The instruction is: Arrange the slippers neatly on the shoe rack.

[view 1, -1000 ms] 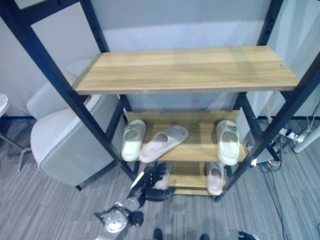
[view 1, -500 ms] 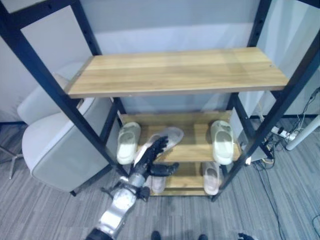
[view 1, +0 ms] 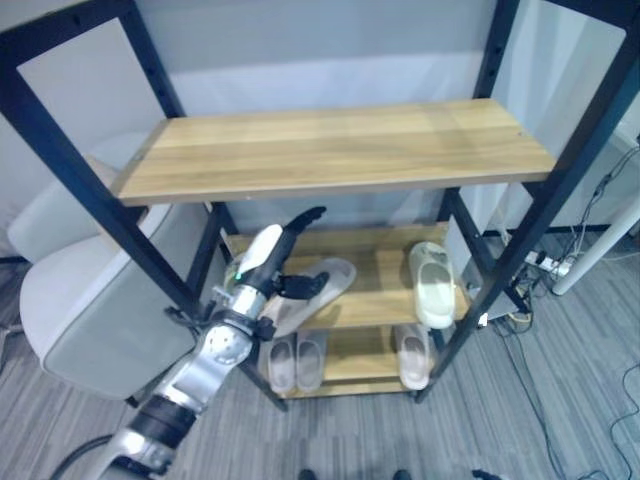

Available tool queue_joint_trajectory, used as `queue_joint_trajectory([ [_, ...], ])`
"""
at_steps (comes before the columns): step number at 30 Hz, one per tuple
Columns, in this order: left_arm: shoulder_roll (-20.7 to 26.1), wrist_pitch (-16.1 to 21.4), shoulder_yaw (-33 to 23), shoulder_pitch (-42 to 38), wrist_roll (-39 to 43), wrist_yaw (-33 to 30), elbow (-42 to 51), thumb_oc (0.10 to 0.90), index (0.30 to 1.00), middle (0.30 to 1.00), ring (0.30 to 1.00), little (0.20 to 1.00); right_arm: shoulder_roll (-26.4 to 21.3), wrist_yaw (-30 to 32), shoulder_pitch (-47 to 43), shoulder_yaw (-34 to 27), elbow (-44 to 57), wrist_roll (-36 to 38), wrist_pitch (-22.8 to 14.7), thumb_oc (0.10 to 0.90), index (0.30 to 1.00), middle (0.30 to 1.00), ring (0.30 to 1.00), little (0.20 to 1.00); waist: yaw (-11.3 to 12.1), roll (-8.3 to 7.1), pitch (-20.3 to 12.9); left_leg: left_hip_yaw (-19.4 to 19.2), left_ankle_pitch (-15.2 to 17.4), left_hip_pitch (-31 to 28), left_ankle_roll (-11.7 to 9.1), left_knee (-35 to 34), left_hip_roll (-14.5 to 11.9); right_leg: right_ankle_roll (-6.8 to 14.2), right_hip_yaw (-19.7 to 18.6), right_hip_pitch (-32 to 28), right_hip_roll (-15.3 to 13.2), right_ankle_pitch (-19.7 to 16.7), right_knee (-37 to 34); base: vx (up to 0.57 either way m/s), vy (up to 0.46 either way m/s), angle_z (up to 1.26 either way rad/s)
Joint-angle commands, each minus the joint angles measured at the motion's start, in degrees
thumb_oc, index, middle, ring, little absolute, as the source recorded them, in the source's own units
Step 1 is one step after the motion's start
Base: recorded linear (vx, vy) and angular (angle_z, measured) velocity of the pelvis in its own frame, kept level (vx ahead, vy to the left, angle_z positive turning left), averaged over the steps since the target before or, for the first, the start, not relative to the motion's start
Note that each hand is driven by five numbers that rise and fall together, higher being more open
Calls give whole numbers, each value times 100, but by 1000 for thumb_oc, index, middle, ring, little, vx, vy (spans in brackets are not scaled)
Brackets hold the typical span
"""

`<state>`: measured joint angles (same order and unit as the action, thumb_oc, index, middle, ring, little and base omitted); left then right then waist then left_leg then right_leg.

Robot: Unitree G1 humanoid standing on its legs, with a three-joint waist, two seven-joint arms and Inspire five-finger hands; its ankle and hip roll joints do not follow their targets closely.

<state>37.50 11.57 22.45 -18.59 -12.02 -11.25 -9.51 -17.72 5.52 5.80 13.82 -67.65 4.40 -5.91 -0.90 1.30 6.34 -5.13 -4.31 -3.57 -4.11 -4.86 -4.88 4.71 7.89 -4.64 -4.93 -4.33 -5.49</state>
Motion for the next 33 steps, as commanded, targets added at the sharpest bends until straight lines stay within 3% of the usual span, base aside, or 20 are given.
queue_joint_trajectory([
  [1,250,361,-24,-1305,-469,-403,-329,800,900,900,900,900,-252,15,-229,121,71,-189,-139,800,900,900,900,900,-64,-47,-173,129,236,176,-145,-14,199,373,-145,-259,65,669,49,4,18,-9],
  [3,511,288,102,-1516,-713,-398,-579,800,900,900,900,900,-287,-29,-214,148,119,-189,-149,800,900,900,900,900,-87,-56,-171,95,249,202,-140,-14,202,397,-176,-206,53,647,49,10,32,-9],
  [15,849,97,509,-1959,-1256,-351,-1184,800,900,900,900,900,-315,-63,-260,195,233,-159,-157,800,900,900,900,900,-138,-122,-104,-6,283,322,-107,-14,218,454,-305,-24,18,579,52,0,11,-5],
  [33,657,-116,1208,-2740,-1646,-386,-2191,800,900,900,900,900,-386,9,-229,198,426,-24,-240,800,900,900,900,900,-317,-144,-31,-146,311,435,-74,-14,222,489,-486,205,25,491,54,-6,10,-6],
])
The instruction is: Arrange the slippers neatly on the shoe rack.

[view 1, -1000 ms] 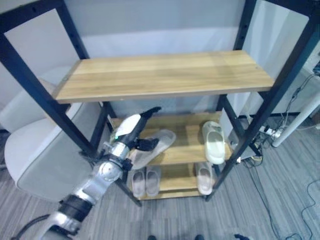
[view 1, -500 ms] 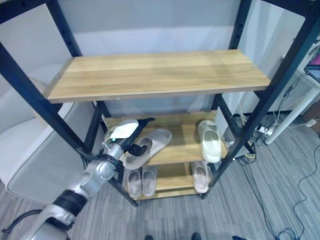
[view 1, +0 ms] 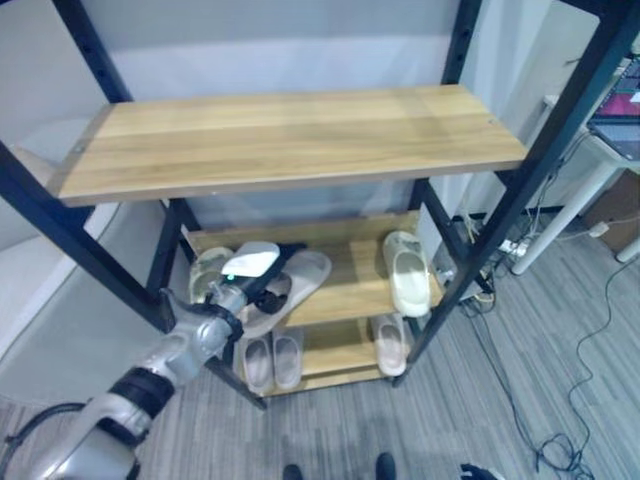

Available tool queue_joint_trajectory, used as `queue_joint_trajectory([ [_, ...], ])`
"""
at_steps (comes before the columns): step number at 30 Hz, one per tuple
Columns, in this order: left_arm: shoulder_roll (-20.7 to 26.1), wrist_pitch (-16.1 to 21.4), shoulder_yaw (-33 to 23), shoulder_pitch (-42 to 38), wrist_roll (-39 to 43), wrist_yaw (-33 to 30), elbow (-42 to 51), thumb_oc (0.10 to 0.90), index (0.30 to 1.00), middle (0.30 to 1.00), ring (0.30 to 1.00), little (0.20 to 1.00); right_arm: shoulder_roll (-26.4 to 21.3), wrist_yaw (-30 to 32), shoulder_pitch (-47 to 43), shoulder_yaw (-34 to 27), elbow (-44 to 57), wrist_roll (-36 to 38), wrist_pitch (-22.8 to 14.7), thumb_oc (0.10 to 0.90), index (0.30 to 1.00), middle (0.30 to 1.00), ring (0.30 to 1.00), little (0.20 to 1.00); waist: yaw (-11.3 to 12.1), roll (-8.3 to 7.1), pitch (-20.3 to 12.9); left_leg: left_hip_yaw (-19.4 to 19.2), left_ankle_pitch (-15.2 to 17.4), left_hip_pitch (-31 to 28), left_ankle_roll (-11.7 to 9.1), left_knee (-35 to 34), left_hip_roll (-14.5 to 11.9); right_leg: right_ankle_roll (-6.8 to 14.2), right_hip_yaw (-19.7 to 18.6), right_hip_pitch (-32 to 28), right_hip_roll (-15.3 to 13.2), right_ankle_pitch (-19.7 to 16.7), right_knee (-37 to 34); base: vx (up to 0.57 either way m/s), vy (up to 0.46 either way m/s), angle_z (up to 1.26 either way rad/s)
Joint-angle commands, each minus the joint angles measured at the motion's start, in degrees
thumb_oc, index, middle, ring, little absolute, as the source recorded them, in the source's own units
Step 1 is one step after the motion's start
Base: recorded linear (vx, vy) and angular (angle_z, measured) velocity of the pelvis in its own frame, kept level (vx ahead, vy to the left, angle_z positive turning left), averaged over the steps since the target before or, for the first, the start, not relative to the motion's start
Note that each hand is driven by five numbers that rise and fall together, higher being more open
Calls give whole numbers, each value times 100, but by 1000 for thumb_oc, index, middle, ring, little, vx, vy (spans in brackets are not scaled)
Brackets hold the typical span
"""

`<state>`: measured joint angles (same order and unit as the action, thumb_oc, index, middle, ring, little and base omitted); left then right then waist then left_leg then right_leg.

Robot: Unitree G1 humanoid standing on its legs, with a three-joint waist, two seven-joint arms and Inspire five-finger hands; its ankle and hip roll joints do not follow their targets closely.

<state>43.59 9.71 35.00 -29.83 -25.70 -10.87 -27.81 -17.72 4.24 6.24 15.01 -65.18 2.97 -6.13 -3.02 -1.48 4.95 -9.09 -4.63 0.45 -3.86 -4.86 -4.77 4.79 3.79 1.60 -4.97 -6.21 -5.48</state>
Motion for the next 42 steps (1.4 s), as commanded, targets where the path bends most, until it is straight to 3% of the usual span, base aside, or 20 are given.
queue_joint_trajectory([
  [1,86,55,27,-1714,-314,-432,-515,800,900,900,900,900,-408,142,-270,83,200,115,-232,800,900,900,900,900,-124,139,119,224,349,32,-96,-14,212,490,-103,-402,29,665,54,0,0,0],
  [10,-37,-11,81,-1901,-214,-493,-966,800,900,900,900,900,-445,144,-190,81,180,127,-238,800,900,900,900,900,-188,120,124,209,362,38,-95,-14,212,499,-134,-361,24,643,49,1,3,-1],
  [11,-79,-19,109,-1948,-192,-491,-1036,742,813,813,813,813,-451,138,-193,84,174,137,-240,800,900,900,900,900,-199,122,130,209,361,42,-94,-14,212,500,-133,-350,24,638,51,0,0,0],
  [12,-137,-30,143,-2023,-137,-483,-1119,507,460,460,460,460,-457,149,-211,88,169,154,-240,800,900,900,900,900,-216,126,136,202,355,65,-92,-14,214,504,-151,-326,27,631,51,0,0,0],
  [13,-140,-28,147,-2030,-136,-485,-1125,507,460,460,460,460,-456,149,-211,86,168,154,-240,800,900,900,900,900,-213,126,135,202,355,67,-92,-14,214,504,-152,-323,27,630,51,0,0,0],
  [14,-178,-33,175,-2107,-83,-493,-1159,400,300,300,300,300,-459,148,-233,102,213,173,-247,800,900,900,900,900,-234,128,143,191,355,85,-92,-14,216,509,-169,-291,25,613,52,-11,4,-3],
  [32,-283,111,-284,-1574,354,-494,-396,400,300,300,300,300,-338,147,-143,53,233,176,-210,800,900,900,900,900,-176,200,149,204,354,27,-111,-14,230,456,-141,-351,20,655,53,0,-3,-3],
  [42,-953,585,-1230,101,1260,-407,1727,400,300,300,300,300,-127,204,-138,-110,158,163,-148,800,900,900,900,900,-4,252,157,303,317,-93,-132,-14,219,344,-18,-550,50,741,49,-12,-25,5],
])
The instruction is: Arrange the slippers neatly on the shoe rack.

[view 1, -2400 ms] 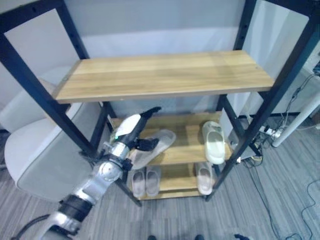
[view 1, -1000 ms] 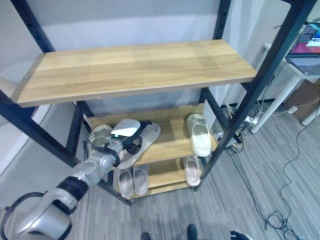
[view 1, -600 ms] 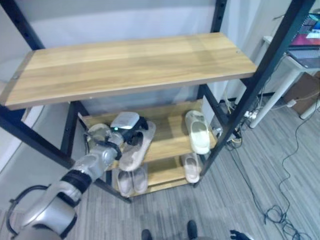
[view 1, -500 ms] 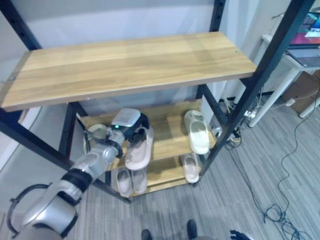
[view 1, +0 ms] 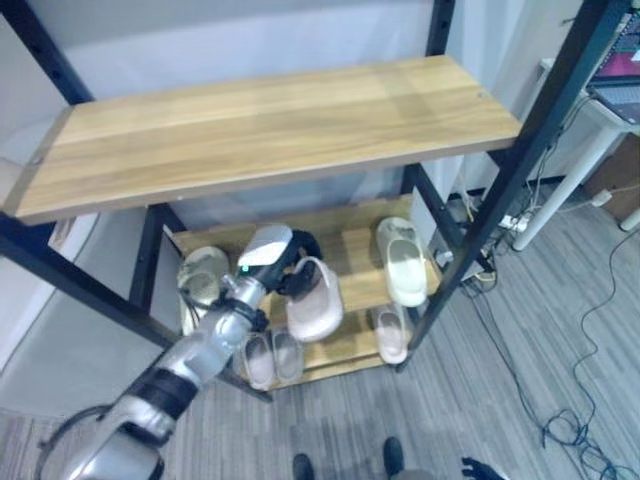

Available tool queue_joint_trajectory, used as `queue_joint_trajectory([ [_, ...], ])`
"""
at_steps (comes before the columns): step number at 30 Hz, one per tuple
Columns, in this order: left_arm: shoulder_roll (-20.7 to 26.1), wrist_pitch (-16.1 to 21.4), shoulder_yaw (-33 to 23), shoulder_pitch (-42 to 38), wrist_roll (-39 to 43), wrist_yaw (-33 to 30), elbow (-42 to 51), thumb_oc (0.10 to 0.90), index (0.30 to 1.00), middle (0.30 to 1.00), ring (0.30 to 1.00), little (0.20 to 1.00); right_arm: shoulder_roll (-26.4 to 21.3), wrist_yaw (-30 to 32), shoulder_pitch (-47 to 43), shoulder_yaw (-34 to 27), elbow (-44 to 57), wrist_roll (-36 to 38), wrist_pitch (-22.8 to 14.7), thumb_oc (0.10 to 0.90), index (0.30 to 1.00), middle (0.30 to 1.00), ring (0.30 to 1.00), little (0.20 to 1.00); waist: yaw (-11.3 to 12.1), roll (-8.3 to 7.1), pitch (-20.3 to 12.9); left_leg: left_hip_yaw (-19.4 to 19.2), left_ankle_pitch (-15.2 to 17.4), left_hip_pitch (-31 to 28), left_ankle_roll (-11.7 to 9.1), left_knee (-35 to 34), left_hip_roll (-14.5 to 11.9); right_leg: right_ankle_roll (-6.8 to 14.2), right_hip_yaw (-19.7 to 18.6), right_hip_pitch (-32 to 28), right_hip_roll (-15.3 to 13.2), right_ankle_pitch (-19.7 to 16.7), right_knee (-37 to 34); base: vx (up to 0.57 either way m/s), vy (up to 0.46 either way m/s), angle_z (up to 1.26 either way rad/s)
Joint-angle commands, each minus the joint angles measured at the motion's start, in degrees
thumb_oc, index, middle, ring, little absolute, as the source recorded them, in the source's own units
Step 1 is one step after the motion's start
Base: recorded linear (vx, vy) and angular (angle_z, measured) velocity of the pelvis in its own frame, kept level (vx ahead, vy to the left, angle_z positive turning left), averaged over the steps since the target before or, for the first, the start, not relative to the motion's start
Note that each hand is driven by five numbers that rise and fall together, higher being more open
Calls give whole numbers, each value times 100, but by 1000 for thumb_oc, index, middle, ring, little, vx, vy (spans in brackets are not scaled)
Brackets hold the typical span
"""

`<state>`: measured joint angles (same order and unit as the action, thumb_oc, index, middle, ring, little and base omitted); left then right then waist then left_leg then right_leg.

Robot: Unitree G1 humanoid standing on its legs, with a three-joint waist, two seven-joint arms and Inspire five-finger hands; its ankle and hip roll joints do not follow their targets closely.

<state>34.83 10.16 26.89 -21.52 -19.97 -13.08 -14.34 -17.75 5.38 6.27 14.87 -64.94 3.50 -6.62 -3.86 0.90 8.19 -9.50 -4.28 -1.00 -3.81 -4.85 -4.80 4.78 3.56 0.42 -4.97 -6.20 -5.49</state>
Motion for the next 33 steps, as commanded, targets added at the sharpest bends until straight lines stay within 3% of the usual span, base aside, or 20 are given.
queue_joint_trajectory([
  [1,-112,606,-474,-562,814,-158,609,400,300,300,300,300,-119,96,-142,-110,128,101,-96,800,900,900,900,900,103,19,-171,351,275,35,-138,-15,216,333,13,-449,54,747,49,-70,-39,7],
  [8,-641,879,-697,740,2322,450,1774,400,300,300,300,300,-63,128,-136,-193,76,98,-69,800,900,900,900,900,251,47,-187,415,119,28,-140,-15,161,247,83,-519,117,735,49,-40,-39,4],
  [12,-764,838,-489,1322,2857,920,2014,400,300,300,300,300,-62,128,-122,-204,88,100,-86,800,900,900,900,900,351,81,-163,474,47,26,-156,-15,133,204,153,-587,167,778,49,-34,-33,11],
  [18,-895,661,-205,1539,3098,1152,1791,400,300,300,300,300,-64,185,-191,-168,74,127,-99,800,900,900,900,900,408,100,-93,571,-11,38,-157,-15,100,161,246,-616,217,829,52,-33,-29,8],
  [21,-906,590,-21,1397,3102,1180,1673,400,300,300,300,300,-99,237,-327,-136,136,201,-110,800,900,900,900,900,419,124,235,655,-45,153,-147,51,53,99,327,-381,232,999,475,-178,-22,17],
  [22,-903,576,108,1162,3049,1094,1586,400,300,300,300,300,-150,298,-526,-75,255,307,-145,800,900,900,900,900,407,127,641,717,-54,585,-138,402,-4,27,354,148,211,1104,996,-320,-26,22],
  [23,-910,584,111,1132,3047,1088,1567,400,300,300,300,300,-151,298,-547,-82,252,310,-144,800,900,900,900,900,403,129,633,728,-34,654,-138,462,-3,24,361,211,206,1127,1054,-423,-36,16],
  [25,-920,591,210,780,2972,934,1445,400,300,300,300,300,-198,366,-771,-27,431,462,-192,800,900,900,900,900,401,73,921,829,75,1438,-142,1147,-28,-36,438,940,142,1208,1708,-349,-62,22],
  [26,-937,594,201,602,2837,781,1334,400,300,300,300,300,-224,435,-841,0,543,535,-223,800,900,900,900,900,408,83,963,879,149,2011,-106,1643,-17,-78,463,1525,93,1313,2349,-278,-47,19],
  [28,-940,596,178,525,2770,697,1320,400,300,300,300,300,-257,478,-865,-3,693,572,-252,800,900,900,900,900,428,92,908,902,213,2368,-66,1913,-11,-91,452,1877,82,1423,2669,-160,-6,5],
  [30,-888,644,70,167,2542,323,1274,400,300,300,300,300,-328,658,-1025,-69,1066,780,-387,800,900,900,900,900,411,92,1028,899,344,3232,15,2730,-109,-155,379,2700,11,1661,3463,-223,4,-5],
  [31,-893,648,73,150,2536,314,1264,400,300,300,300,300,-330,659,-1034,-72,1069,782,-384,800,900,900,900,900,416,91,1002,899,368,3304,15,2787,-109,-157,373,2773,7,1685,3521,-187,13,-10],
  [33,-796,694,-29,-148,2347,18,1250,400,300,300,300,300,-424,799,-1112,-126,1540,869,-475,800,900,900,900,900,362,85,1106,892,579,3960,45,3468,-144,-174,297,3465,-84,1861,4191,-143,38,-21],
])
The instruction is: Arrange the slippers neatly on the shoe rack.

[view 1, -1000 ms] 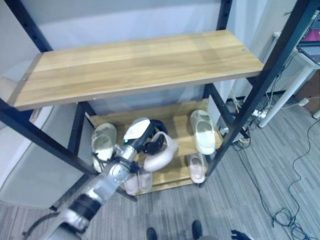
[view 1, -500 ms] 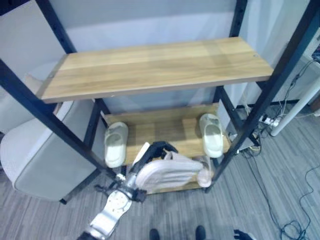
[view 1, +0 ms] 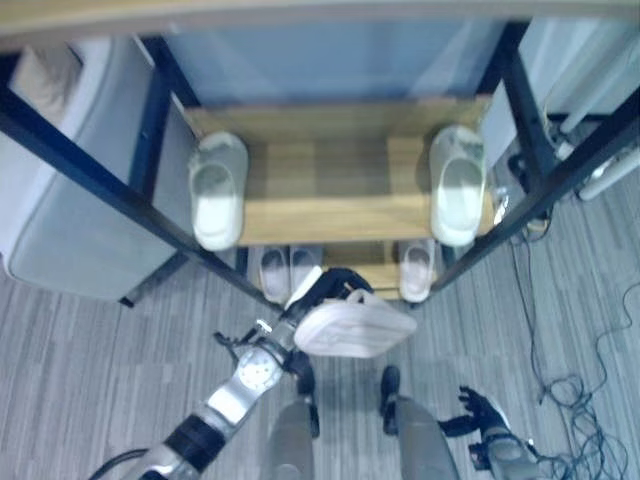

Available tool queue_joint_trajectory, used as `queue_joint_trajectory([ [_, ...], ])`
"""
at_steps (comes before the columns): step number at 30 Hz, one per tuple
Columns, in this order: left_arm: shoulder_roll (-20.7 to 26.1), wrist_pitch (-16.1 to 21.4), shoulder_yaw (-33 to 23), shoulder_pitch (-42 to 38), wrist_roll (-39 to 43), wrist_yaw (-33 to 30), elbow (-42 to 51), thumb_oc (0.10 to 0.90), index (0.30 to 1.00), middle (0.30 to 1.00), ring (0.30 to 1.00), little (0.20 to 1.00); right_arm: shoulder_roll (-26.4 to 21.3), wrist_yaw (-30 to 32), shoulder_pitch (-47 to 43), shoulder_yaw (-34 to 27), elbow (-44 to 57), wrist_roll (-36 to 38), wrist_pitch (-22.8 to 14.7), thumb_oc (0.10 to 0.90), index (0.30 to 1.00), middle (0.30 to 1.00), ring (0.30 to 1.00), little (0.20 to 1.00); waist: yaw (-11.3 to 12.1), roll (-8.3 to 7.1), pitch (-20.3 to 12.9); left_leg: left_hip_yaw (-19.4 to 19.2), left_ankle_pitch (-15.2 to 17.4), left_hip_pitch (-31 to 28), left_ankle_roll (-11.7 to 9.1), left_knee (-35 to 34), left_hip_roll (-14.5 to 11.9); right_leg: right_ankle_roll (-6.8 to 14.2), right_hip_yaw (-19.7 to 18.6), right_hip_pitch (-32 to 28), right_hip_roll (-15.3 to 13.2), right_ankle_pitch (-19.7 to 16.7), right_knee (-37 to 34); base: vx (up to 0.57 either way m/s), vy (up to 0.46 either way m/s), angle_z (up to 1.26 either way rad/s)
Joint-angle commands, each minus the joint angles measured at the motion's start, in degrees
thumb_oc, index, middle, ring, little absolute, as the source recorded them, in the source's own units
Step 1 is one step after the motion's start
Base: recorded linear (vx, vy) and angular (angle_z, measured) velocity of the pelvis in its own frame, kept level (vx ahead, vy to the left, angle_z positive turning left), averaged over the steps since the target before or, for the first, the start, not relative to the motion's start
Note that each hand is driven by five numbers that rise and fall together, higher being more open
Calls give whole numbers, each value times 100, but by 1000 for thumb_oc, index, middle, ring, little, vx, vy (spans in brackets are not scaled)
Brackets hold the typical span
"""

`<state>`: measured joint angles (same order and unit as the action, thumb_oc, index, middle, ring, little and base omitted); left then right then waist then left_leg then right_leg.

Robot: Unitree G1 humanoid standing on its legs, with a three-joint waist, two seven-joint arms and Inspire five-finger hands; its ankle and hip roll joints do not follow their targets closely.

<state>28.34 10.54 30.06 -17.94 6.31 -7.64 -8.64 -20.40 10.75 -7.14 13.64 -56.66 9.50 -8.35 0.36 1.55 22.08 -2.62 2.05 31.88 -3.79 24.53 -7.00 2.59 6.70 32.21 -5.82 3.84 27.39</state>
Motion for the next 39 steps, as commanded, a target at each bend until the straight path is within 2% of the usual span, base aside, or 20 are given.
queue_joint_trajectory([
  [1,-63,667,-412,-674,-356,-697,694,400,300,300,300,300,-208,314,156,-44,867,316,-379,800,900,900,900,900,-91,37,-243,205,-31,1044,57,789,28,48,-73,692,-20,861,1196,-184,66,-7],
  [3,27,659,-552,-956,-548,-1003,736,400,300,300,300,300,-282,475,-2,-112,1197,404,-495,800,900,900,900,900,-120,48,-268,226,181,1808,87,1472,-23,11,-184,1402,-72,1040,1750,-180,66,-11],
  [4,172,652,-749,-1321,-751,-1368,754,400,300,300,300,300,-409,652,-183,-241,1767,447,-625,800,900,900,900,900,-201,48,-192,265,374,2500,108,2084,-40,48,-259,2119,-105,1175,2321,-120,52,-35],
  [6,254,627,-811,-1433,-826,-1474,761,400,300,300,300,300,-466,673,-194,-280,2039,439,-680,800,900,900,900,900,-240,56,-229,280,492,2839,117,2433,-81,32,-327,2390,-118,1291,2556,-22,47,-20],
  [7,352,595,-848,-1669,-911,-1658,728,400,300,300,300,300,-510,745,-279,-311,2161,477,-736,800,900,900,900,900,-283,62,-213,355,842,3163,86,2906,-49,75,-414,2703,-137,1597,3042,30,47,-9],
  [10,750,454,-989,-2293,-1228,-2076,692,400,300,300,300,300,-676,862,-476,-388,2779,517,-908,800,900,900,900,900,-370,82,-155,481,1191,3960,172,3745,-78,36,-535,3495,-139,1908,3941,23,55,-6],
  [11,1007,386,-1081,-2644,-1357,-2311,670,400,300,300,300,300,-769,902,-613,-404,3095,529,-1001,800,900,900,900,900,-401,98,-101,523,1425,4418,227,4349,-96,22,-605,3990,-128,2110,4576,29,45,-6],
  [14,1278,296,-1070,-3054,-1517,-2561,546,400,300,300,300,300,-896,920,-777,-404,3407,524,-1059,800,900,900,900,900,-438,102,-54,549,1740,4958,270,5105,-122,24,-679,4561,-128,2381,5310,100,45,-5],
  [15,1681,160,-983,-3472,-1748,-2862,405,400,300,300,300,300,-1052,959,-847,-450,3674,577,-1160,800,900,900,900,900,-480,122,56,599,1973,5340,300,5790,-153,22,-740,4978,-142,2583,5995,136,42,-5],
  [16,1684,160,-962,-3507,-1752,-2876,387,400,300,300,300,300,-1046,959,-853,-462,3685,577,-1153,800,900,900,900,900,-474,115,56,605,2008,5390,299,5854,-153,24,-747,5025,-142,2619,6058,188,41,-5],
  [17,2070,39,-802,-3872,-1947,-3058,271,400,300,300,300,300,-1199,946,-937,-430,3885,589,-1215,800,900,900,900,900,-518,148,165,637,2213,5702,338,6476,-171,24,-778,5333,-144,2779,6659,135,23,-2],
  [18,2076,46,-753,-3938,-1943,-3078,231,400,300,300,300,300,-1184,944,-949,-448,3893,591,-1206,800,900,900,900,900,-503,137,156,651,2264,5787,335,6576,-171,29,-786,5411,-144,2832,6754,168,16,-4],
  [21,2537,-62,-492,-4374,-2131,-3216,36,400,300,300,300,300,-1408,875,-932,-432,4196,535,-1263,800,900,900,900,900,-549,62,496,628,2618,5808,355,7300,-199,18,-958,5556,-96,3086,7528,114,3,-4],
  [22,2544,-56,-466,-4412,-2127,-3226,13,400,300,300,300,300,-1400,874,-941,-440,4203,537,-1258,800,900,900,900,900,-544,42,528,623,2647,5808,353,7346,-203,21,-973,5562,-93,3115,7576,202,6,-7],
  [23,2870,-58,-192,-4819,-2039,-3305,-238,400,300,300,300,300,-1580,771,-830,-430,4530,543,-1286,800,900,900,900,900,-584,-67,769,612,2981,5808,366,7966,-257,39,-1222,5692,-34,3317,8278,203,20,-10],
  [26,2979,-55,-48,-4928,-1927,-3332,-421,400,300,300,300,300,-1670,730,-686,-420,4688,542,-1305,800,900,900,900,900,-601,-130,771,605,3227,5808,372,8333,-301,59,-1390,5772,7,3483,8679,158,38,-12],
  [27,3079,-98,212,-5045,-1869,-3327,-687,400,300,300,300,300,-1825,690,-496,-363,4901,544,-1328,800,900,900,900,900,-668,-88,771,698,3472,5808,414,8805,-308,119,-1522,5774,45,3676,9148,161,77,-6],
  [32,3114,-120,656,-5316,-1917,-3263,-1060,400,300,300,300,300,-2045,662,-348,-347,5181,580,-1378,800,900,900,900,900,-757,-58,771,776,3723,5808,437,9320,-316,148,-1663,5774,54,3896,9657,84,45,-16],
  [35,3055,-210,1177,-5738,-2045,-3255,-1559,400,300,300,300,300,-2186,641,-255,-279,5312,589,-1442,800,900,900,900,900,-881,-82,771,790,3923,5808,464,9714,-338,175,-1823,5774,34,3998,9980,63,56,-1],
  [39,2925,-239,1595,-6098,-2163,-3179,-1927,400,300,300,300,300,-2318,620,-149,-240,5436,537,-1477,800,900,900,900,900,-986,-45,771,772,4008,5808,497,9904,-361,218,-1910,5774,18,4050,10127,31,53,-9],
])
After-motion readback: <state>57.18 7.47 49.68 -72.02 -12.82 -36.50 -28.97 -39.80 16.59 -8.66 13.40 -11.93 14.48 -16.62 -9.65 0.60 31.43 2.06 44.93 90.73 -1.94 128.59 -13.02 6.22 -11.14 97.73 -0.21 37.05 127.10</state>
